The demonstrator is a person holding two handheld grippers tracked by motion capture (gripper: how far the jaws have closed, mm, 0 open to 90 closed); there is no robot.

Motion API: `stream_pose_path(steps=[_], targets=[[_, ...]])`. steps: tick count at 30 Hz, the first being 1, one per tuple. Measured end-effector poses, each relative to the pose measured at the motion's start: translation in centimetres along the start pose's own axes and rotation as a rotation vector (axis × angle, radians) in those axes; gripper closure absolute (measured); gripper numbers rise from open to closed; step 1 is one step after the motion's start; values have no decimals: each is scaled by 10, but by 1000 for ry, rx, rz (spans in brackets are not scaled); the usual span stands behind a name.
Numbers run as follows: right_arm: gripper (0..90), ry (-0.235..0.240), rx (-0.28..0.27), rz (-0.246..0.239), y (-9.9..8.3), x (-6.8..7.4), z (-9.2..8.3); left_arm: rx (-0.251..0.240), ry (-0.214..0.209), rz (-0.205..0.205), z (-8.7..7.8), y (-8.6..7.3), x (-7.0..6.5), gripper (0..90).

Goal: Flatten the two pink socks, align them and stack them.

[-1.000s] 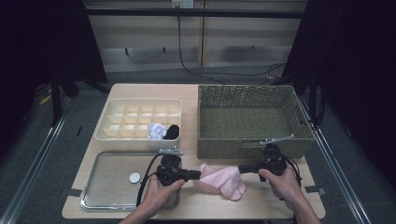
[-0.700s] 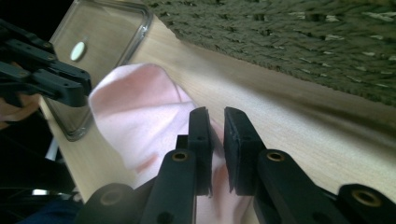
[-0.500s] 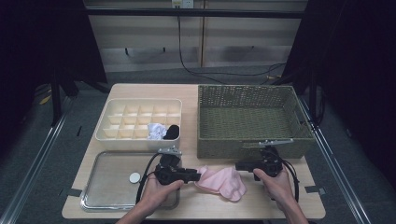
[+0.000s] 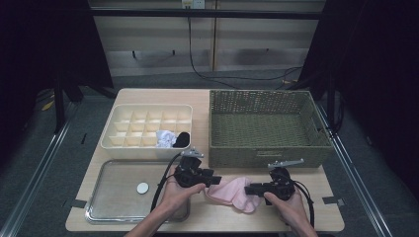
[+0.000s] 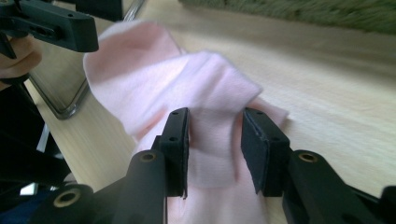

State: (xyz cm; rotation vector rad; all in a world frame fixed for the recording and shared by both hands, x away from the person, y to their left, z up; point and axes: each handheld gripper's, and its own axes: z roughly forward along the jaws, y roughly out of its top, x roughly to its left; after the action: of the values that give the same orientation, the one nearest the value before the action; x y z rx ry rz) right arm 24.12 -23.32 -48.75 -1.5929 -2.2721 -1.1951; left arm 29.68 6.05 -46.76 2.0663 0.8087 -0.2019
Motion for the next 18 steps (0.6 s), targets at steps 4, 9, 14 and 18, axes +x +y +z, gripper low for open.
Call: stream_pose_path(steps=[4,9,14,18], targets=[[652,-28,31,-29,-2,4,7,3,42,0,0,-2,5,553],[782,-55,37,-43,-3,3,7,5,76,-11,-3,-6,18,687],[886,-84,25,-23,0,-4,3,15,46,-33,-7,-13,28,817],[896,-99,-3,-9,4,-9,-4,27,25,-19,-11,-14,22,856]])
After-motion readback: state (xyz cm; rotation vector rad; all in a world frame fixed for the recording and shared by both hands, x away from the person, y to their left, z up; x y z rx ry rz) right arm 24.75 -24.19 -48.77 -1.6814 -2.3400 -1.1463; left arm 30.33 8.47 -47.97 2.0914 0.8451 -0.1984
